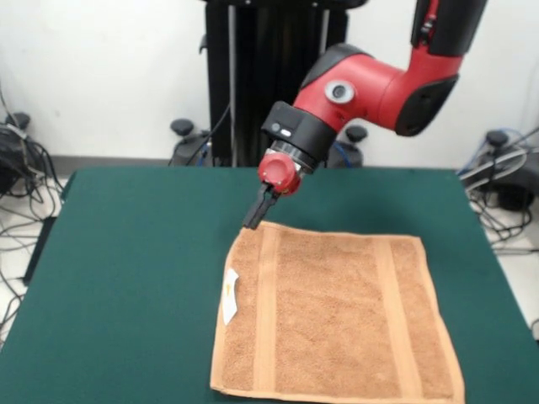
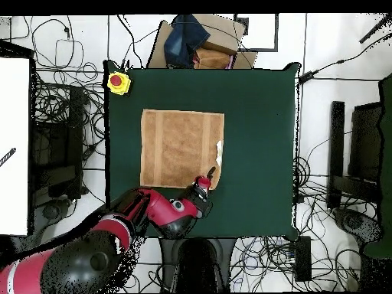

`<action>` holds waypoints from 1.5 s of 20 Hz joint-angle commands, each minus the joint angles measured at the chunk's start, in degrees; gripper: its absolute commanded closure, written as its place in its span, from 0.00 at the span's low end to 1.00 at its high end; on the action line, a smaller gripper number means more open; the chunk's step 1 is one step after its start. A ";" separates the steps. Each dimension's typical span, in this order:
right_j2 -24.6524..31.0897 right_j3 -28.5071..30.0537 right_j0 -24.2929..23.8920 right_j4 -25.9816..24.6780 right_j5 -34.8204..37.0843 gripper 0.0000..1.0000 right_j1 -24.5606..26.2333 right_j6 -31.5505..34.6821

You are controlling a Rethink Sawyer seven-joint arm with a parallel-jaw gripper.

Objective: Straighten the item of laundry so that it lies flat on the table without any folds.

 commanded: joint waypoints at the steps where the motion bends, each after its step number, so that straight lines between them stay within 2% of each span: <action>1: 10.10 -1.26 -0.28 -0.57 -5.82 0.00 0.67 5.83; 6: 10.66 -0.26 0.13 2.74 -7.19 0.00 -0.94 4.26; 11: 10.51 0.25 0.47 3.20 -7.31 0.00 -1.34 3.83; 14: 9.91 1.75 1.50 2.24 -5.71 0.00 -1.51 5.92; 20: 9.57 5.79 3.96 5.05 -4.70 0.00 -3.59 7.96; 27: 10.33 9.01 5.21 0.74 -3.04 0.00 -3.19 12.79; 30: 11.03 8.64 5.20 -2.69 -1.01 0.00 -1.28 15.48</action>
